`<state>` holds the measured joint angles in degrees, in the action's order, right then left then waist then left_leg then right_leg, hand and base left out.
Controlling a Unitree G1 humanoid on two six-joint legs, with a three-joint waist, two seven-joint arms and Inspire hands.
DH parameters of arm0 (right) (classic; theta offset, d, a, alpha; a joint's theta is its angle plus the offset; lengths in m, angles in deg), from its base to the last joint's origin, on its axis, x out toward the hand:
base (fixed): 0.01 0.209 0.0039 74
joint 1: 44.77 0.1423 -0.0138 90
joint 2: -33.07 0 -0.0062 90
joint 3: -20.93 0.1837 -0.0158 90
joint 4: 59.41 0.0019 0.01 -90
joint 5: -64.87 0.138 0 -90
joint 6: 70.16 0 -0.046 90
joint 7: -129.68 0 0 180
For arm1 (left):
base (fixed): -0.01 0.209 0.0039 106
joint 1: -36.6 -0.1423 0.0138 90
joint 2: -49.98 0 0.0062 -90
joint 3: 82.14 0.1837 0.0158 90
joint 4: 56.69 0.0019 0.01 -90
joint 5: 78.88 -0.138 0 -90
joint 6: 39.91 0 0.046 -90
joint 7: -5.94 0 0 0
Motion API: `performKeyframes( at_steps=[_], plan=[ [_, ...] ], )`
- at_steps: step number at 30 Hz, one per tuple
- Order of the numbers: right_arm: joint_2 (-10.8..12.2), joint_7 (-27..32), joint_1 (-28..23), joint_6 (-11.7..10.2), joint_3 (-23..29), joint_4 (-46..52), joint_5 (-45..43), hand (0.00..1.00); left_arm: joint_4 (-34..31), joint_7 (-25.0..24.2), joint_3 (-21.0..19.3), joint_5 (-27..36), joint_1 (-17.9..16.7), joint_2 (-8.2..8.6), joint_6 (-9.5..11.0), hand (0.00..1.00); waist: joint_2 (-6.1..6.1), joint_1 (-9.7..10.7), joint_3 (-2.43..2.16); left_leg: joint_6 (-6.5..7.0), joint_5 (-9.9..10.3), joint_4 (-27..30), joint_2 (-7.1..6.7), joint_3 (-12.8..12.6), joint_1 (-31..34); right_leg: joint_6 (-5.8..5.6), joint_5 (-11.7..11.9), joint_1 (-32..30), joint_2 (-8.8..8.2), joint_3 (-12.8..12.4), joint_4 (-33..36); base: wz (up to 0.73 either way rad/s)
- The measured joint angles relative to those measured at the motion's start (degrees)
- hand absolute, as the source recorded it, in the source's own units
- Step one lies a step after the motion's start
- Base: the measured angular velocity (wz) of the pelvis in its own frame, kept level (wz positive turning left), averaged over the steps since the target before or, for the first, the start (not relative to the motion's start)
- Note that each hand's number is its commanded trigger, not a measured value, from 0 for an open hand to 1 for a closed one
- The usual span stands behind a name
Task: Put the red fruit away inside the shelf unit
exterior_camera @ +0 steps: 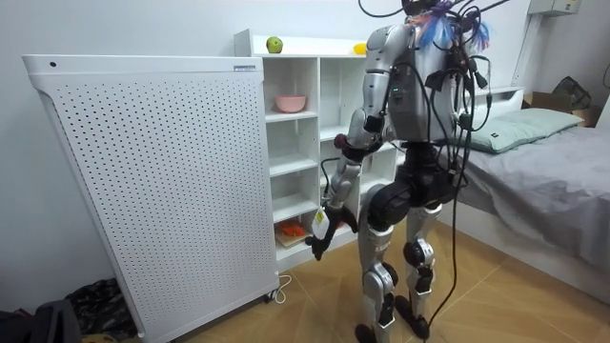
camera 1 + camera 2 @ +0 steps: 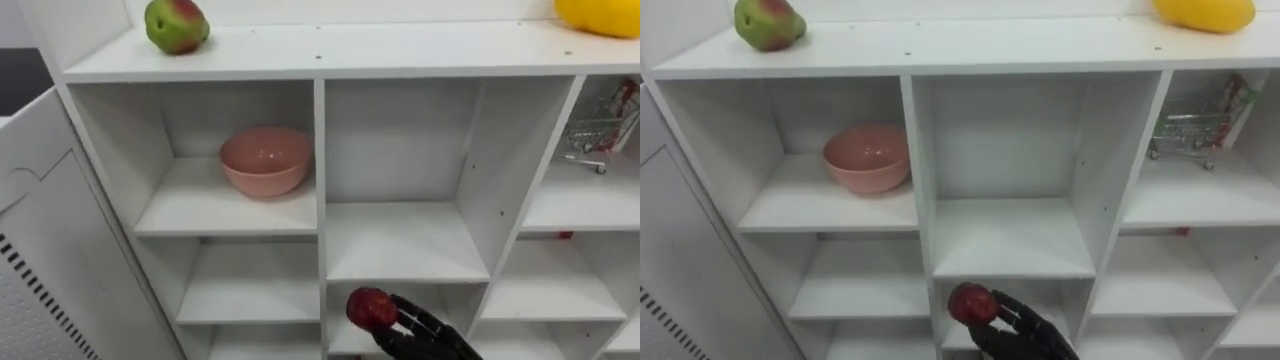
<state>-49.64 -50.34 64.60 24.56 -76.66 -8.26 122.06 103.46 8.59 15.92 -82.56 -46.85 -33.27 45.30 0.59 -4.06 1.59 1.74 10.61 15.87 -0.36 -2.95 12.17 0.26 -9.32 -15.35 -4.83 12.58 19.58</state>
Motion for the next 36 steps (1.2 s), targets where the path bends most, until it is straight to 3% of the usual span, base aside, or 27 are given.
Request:
performKeyframes(
  at_steps=[4, 10, 15, 20, 27, 36],
  plan=[
    [-0.01, 0.39, 3.38, -1.10, 2.65, -4.55, 10.10, 1.00, 0.44, 0.80, 0.05, 2.11, 2.43, 0.58, 0.11, 0.00, 0.01, -0.94, 1.24, 0.36, -0.25, 3.31, -0.75, 0.04, 6.23, 0.10, -0.07, -6.12, -1.24, -0.62, 3.64, 0.05],
    [-0.16, 0.16, 9.56, -1.63, 4.31, -13.19, 22.54, 1.00, 0.72, 2.62, 1.59, 6.71, 3.99, 1.37, 0.04, 0.00, 0.20, -1.77, 1.51, 0.66, -0.41, 5.84, -1.53, -0.17, 12.47, 0.26, -0.23, -12.79, -2.32, -1.06, 7.20, 0.07],
    [-0.73, 0.17, 12.73, -1.67, 6.63, -17.82, 23.71, 1.00, 1.29, 4.46, 1.71, 8.66, 4.48, 1.62, 0.11, 0.00, 0.02, -2.94, 1.76, 0.79, -0.49, 9.05, -2.02, -0.22, 17.58, 0.61, -0.78, -17.86, -3.05, -1.39, 10.45, 0.03],
    [-3.10, 0.71, 14.84, -1.92, 7.29, -18.79, 25.88, 1.00, 3.06, 6.11, 2.87, 8.73, 5.17, 1.37, -0.32, 0.00, -0.30, -3.59, 2.13, 0.89, -0.14, 13.53, -2.31, -0.16, 24.36, 1.08, -1.74, -24.67, -4.19, -1.61, 15.33, 0.09],
    [-5.78, 3.88, 21.70, -2.99, 8.98, -18.70, 28.53, 1.00, 2.99, 7.81, 6.54, 8.60, 6.44, 0.58, -1.05, 0.00, -1.24, -3.92, 2.58, 0.63, 1.69, 21.71, -2.35, -0.33, 33.84, 1.89, -4.00, -33.82, -5.32, -2.22, 23.30, 0.07],
    [-7.09, 7.32, 25.82, -4.15, 11.41, -18.72, 31.32, 1.00, 2.95, 10.55, 10.26, 8.47, 6.67, 0.62, -1.39, 0.00, -2.60, -3.59, 2.58, 0.16, 2.74, 27.45, -1.38, -0.08, 39.64, 3.22, -4.55, -38.38, -5.72, -1.10, 27.37, 0.02]
  ],
)
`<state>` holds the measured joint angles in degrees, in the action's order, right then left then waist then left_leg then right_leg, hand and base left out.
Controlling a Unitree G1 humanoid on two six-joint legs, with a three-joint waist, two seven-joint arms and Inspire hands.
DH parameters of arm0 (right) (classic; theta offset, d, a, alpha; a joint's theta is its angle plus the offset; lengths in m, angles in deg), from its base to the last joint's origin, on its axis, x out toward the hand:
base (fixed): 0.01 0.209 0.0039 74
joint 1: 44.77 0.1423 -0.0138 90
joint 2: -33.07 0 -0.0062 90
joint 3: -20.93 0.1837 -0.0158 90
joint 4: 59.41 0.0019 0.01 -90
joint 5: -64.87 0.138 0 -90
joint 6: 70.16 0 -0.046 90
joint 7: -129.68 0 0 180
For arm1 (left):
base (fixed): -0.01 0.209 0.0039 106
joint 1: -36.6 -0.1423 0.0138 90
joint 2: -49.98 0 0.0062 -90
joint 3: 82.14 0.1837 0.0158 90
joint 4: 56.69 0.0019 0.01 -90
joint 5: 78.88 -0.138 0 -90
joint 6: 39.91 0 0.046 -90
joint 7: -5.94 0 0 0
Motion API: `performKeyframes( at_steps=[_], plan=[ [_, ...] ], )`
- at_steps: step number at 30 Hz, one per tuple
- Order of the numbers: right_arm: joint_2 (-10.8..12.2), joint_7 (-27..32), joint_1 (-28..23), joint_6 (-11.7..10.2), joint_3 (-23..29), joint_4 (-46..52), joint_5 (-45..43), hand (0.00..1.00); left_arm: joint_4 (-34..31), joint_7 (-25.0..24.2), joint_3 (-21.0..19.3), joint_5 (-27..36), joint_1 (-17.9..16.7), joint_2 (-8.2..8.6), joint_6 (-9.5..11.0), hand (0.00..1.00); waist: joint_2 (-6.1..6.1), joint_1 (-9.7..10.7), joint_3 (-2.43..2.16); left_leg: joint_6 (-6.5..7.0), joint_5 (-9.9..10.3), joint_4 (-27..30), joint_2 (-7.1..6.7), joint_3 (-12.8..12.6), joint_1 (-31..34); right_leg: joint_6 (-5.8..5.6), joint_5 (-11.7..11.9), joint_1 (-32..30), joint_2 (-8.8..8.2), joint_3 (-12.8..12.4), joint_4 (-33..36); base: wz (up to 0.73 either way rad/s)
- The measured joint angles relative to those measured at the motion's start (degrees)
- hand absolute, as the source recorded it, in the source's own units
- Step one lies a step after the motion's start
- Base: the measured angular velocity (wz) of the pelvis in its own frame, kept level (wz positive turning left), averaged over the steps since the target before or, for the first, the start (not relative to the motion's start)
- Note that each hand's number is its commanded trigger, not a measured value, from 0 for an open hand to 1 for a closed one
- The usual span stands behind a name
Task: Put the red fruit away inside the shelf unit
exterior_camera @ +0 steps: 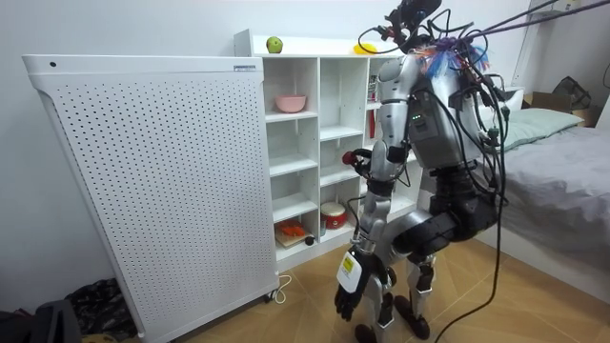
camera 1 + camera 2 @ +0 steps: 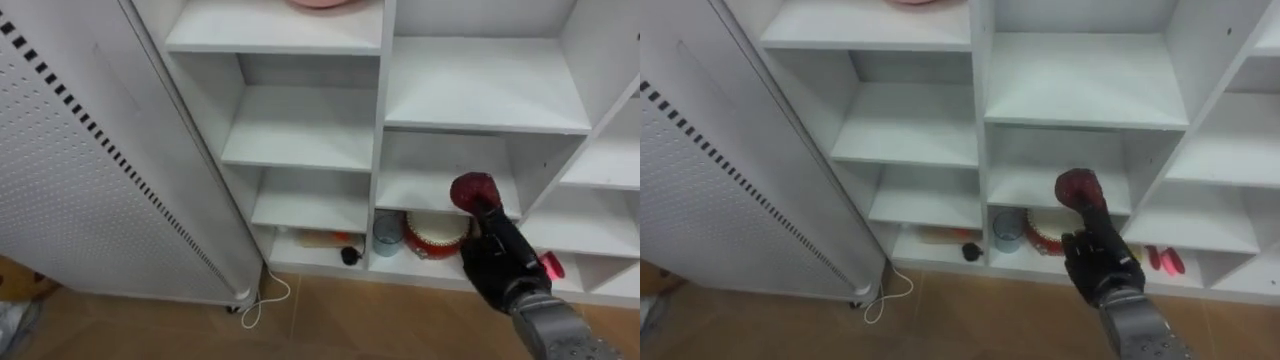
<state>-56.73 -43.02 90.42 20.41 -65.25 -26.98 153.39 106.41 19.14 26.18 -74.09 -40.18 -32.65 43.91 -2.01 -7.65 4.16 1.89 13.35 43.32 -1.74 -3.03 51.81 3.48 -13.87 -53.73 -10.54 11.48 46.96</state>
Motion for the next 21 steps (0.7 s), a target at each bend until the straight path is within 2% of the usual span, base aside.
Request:
performKeyframes(
  at_steps=[4, 9, 15, 16, 17, 18, 21],
  plan=[
    [-0.66, 2.53, 2.22, -0.55, 1.55, -0.13, -0.01, 1.00, 0.08, 0.03, 0.34, 0.15, 0.36, -0.04, -1.06, 0.00, -0.42, 0.24, -0.04, 0.04, 1.04, 3.61, 0.00, 0.37, 3.20, 0.48, -0.77, -2.49, -0.34, 0.82, 2.93, 0.06],
    [-1.58, 4.28, 2.53, -0.50, 1.53, -0.11, -0.52, 1.00, 0.05, -0.23, 0.96, 0.02, 0.43, -0.65, -1.26, 0.00, -0.63, -0.06, -0.10, 0.14, 2.74, 7.45, -0.03, 0.78, 5.10, 0.40, -2.59, -3.86, -0.90, 1.09, 6.34, 0.05],
    [-2.69, 6.78, 4.10, -0.56, 1.52, -0.04, -2.60, 1.00, 0.05, -0.22, 0.86, -0.42, 0.44, -1.07, -2.33, 0.00, -0.77, -0.15, -0.17, 0.22, 4.65, 12.55, -0.05, 0.69, 8.38, 0.47, -4.42, -7.30, -1.56, 0.20, 11.44, 0.01],
    [-2.70, 7.15, 4.48, -0.58, 1.52, 0.00, -2.60, 0.91, 0.02, -0.22, 0.66, -0.44, 0.49, -1.08, -2.33, 0.00, -0.78, -0.14, -0.17, 0.23, 4.93, 13.29, -0.01, 0.65, 8.97, 0.56, -4.59, -7.85, -1.56, 0.13, 12.09, -0.04],
    [-2.70, 7.34, 4.74, -0.57, 1.50, 0.00, -2.58, 0.58, 0.02, -0.20, 0.46, -0.44, 0.52, -1.09, -2.33, 0.00, -0.79, -0.16, -0.18, 0.22, 5.05, 13.65, 0.00, 0.63, 9.28, 0.61, -4.64, -8.15, -1.52, 0.11, 12.34, -0.05],
    [-2.74, 7.97, 5.42, -0.60, 1.50, 0.03, -2.54, 0.00, 0.03, -0.19, 0.33, -0.44, 0.60, -1.10, -2.36, 0.00, -0.79, -0.12, -0.18, 0.24, 5.28, 14.33, 0.01, 0.54, 9.84, 0.71, -4.76, -8.72, -1.54, 0.03, 12.92, -0.06],
    [-3.00, 8.97, 6.38, -0.77, 1.50, 0.21, -2.40, 0.00, 0.03, -0.18, 0.32, -0.46, 0.76, -1.22, -2.39, 0.00, -0.78, 0.18, -0.19, 0.28, 5.53, 15.52, 0.03, 0.46, 10.54, 0.76, -5.21, -9.33, -1.74, -0.08, 14.14, 0.01]
  ],
)
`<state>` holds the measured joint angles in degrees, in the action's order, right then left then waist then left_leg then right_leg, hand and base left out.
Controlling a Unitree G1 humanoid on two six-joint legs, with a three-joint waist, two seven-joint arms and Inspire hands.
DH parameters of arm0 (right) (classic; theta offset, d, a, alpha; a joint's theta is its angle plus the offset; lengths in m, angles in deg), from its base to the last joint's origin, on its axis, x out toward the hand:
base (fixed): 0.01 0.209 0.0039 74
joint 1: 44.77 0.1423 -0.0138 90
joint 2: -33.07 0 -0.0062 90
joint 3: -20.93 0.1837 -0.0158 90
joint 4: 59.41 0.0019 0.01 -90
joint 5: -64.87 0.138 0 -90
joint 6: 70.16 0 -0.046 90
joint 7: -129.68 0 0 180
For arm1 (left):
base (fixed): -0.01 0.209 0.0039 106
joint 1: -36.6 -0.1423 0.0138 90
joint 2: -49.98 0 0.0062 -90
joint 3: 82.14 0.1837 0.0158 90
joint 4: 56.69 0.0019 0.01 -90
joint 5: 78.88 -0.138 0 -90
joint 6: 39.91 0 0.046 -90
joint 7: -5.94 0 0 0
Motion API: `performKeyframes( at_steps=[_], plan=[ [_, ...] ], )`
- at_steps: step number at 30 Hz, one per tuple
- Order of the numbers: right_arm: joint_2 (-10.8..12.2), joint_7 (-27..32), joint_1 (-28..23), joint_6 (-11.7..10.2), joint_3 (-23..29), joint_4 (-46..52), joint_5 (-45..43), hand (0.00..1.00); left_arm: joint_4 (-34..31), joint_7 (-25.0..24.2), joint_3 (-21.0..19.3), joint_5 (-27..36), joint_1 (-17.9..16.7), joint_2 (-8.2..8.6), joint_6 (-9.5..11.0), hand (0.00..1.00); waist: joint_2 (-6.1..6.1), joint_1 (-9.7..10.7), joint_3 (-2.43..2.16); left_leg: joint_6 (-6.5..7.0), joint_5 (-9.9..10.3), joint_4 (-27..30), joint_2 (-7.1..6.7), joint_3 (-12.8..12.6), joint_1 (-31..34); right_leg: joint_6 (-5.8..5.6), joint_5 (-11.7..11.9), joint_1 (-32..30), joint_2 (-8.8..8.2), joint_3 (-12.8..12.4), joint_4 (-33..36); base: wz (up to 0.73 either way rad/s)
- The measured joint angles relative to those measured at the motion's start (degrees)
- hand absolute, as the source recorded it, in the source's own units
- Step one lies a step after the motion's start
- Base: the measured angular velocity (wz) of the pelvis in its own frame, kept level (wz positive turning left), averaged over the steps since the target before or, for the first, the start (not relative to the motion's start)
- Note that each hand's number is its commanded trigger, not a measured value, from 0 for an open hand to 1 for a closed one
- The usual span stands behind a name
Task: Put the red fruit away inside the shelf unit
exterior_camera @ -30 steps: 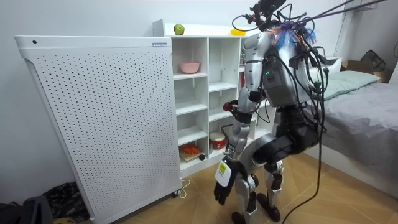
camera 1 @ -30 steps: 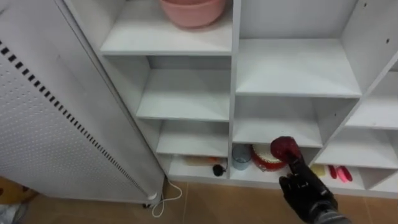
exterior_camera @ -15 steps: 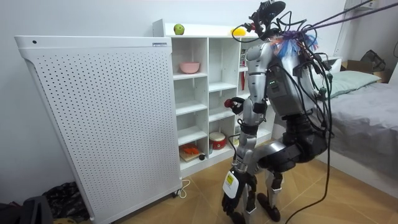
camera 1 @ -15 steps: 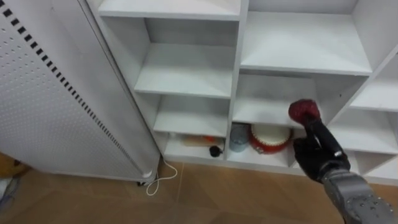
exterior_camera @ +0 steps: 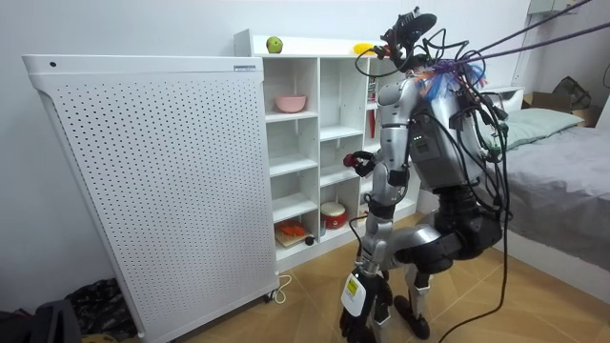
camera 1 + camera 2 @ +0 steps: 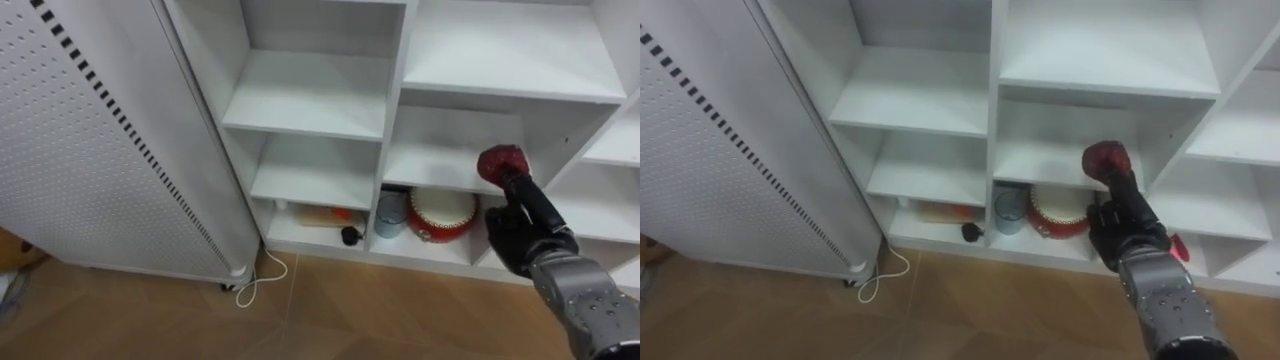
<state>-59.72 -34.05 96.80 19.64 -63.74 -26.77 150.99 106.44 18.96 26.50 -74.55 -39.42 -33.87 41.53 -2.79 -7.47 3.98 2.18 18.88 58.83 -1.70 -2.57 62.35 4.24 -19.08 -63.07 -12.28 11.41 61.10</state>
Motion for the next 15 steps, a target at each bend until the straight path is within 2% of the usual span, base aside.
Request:
performKeyframes(
  at_steps=[7, 15],
  plan=[
    [-1.33, 1.83, 1.42, -1.84, -0.04, 2.27, 0.46, 0.00, 0.00, 0.00, -0.01, 0.02, -0.11, -0.40, 0.00, 0.00, 0.01, -0.31, -0.05, -0.40, 0.51, 1.04, 0.08, 0.01, 0.18, -0.10, -0.25, -0.14, -0.02, -0.13, 0.88, 0.00],
    [-1.48, 1.82, 1.74, -2.97, 0.00, 2.60, 1.46, 0.00, 0.01, 0.05, -0.01, 0.01, -0.25, -0.47, 0.03, 0.00, -0.12, -0.37, -0.23, -0.22, 0.41, 1.07, 0.23, 0.01, 0.13, 0.04, -0.13, -0.14, 0.31, -0.26, 0.90, 0.00]
  ],
)
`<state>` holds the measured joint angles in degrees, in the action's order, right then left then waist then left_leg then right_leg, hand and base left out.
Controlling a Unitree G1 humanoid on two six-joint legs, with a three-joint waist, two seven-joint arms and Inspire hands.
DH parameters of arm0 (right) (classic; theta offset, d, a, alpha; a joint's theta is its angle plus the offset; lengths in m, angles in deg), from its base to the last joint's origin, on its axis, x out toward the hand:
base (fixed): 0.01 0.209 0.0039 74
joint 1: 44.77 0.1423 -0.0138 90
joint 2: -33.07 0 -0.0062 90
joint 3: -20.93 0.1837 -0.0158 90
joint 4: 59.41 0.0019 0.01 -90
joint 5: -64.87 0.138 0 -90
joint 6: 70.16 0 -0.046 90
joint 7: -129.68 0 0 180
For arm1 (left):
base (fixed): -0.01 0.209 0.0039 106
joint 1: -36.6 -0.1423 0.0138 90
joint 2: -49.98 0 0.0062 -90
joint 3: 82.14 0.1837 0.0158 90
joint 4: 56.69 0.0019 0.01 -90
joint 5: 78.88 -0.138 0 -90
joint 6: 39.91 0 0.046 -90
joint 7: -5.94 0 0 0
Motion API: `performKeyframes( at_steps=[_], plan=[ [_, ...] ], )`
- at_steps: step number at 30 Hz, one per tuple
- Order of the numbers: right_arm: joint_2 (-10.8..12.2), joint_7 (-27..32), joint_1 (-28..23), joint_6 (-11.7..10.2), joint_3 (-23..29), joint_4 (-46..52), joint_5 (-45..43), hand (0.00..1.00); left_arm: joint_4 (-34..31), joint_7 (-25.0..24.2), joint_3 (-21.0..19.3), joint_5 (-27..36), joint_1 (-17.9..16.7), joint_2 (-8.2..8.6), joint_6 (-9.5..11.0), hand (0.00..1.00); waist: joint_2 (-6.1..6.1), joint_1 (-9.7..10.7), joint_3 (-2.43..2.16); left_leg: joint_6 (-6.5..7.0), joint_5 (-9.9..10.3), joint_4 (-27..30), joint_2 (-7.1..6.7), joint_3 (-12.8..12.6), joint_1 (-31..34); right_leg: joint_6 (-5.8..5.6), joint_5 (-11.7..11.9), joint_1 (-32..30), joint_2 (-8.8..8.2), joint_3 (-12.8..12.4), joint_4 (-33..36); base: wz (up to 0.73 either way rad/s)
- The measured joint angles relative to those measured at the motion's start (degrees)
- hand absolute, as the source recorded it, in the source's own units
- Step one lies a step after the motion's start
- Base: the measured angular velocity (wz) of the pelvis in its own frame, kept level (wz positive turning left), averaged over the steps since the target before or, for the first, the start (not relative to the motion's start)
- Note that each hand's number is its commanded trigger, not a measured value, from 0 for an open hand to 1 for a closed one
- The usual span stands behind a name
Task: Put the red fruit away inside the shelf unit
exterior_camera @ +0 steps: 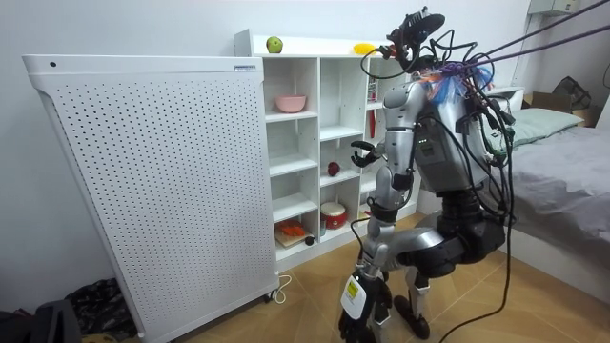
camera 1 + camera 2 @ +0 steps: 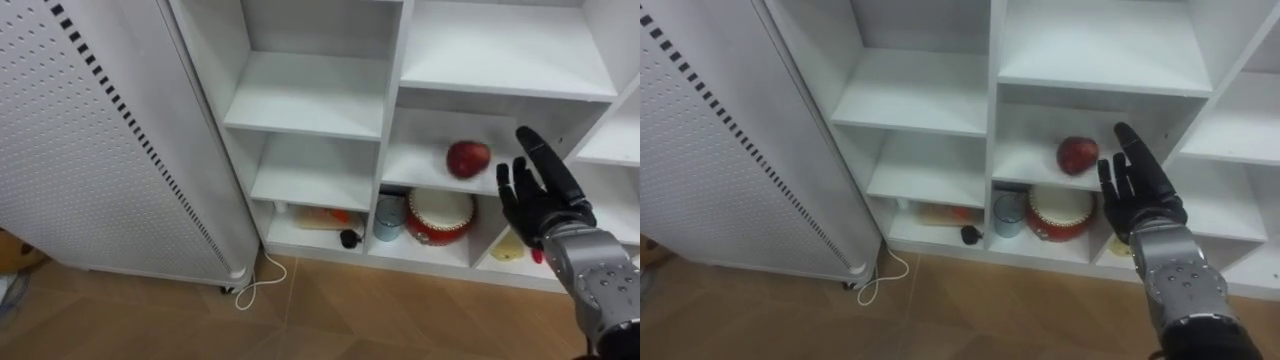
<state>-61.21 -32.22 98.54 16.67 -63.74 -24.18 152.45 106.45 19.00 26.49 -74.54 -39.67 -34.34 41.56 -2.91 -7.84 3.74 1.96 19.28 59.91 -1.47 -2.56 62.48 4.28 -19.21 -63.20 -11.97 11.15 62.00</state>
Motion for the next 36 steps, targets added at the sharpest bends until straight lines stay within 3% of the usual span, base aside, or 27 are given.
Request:
performKeyframes(
  at_steps=[7, 23, 27, 32, 36],
  plan=[
    [-0.03, 0.16, 0.00, -0.04, 0.57, 0.00, 2.02, 0.00, -0.01, 0.00, -0.48, -0.03, -1.28, -0.57, 0.13, 0.00, -0.43, 0.06, -0.28, 0.10, -0.06, 0.00, -0.16, 0.01, -0.42, 0.03, 0.00, 0.40, -0.15, 0.02, 0.01, 0.00],
    [-0.06, -3.01, -0.49, 0.16, 0.48, -1.47, 2.48, 0.00, -0.24, -1.60, -0.40, -0.05, -3.10, -0.57, 0.07, 0.00, -0.26, -0.53, -0.28, -0.32, 0.49, -0.60, -0.08, 0.23, -5.47, -0.47, -0.46, 5.57, 0.22, 0.09, -0.78, 0.00],
    [-0.07, -8.10, -1.47, 0.26, 0.46, -5.51, 4.20, 0.00, -0.17, -2.86, -0.35, -0.03, -4.12, -0.54, -0.16, 0.00, 0.25, -1.26, -0.14, -0.84, 0.14, -3.62, 0.95, 0.59, -9.35, -0.70, 0.40, 9.83, 1.57, 0.73, -5.13, -0.14],
    [-0.07, -14.09, -7.70, 1.44, 0.42, -8.71, 4.53, 0.00, -0.06, -4.34, -0.56, 0.01, -4.21, -0.65, -0.43, 0.00, 1.13, -2.41, -0.13, -1.17, -0.77, -9.20, 1.72, 1.06, -15.22, -1.29, 2.20, 16.24, 3.64, 1.46, -11.73, -0.05],
    [-0.07, -20.07, -12.45, 3.39, 0.23, -16.53, 2.40, 0.00, 0.19, -5.34, -2.04, 0.17, -3.24, -1.27, -0.62, 0.00, 2.15, -2.08, -0.12, -0.94, -2.39, -15.44, 2.43, 1.45, -21.54, -0.65, 4.12, 23.39, 4.23, 3.46, -18.87, 0.06]
  ],
)
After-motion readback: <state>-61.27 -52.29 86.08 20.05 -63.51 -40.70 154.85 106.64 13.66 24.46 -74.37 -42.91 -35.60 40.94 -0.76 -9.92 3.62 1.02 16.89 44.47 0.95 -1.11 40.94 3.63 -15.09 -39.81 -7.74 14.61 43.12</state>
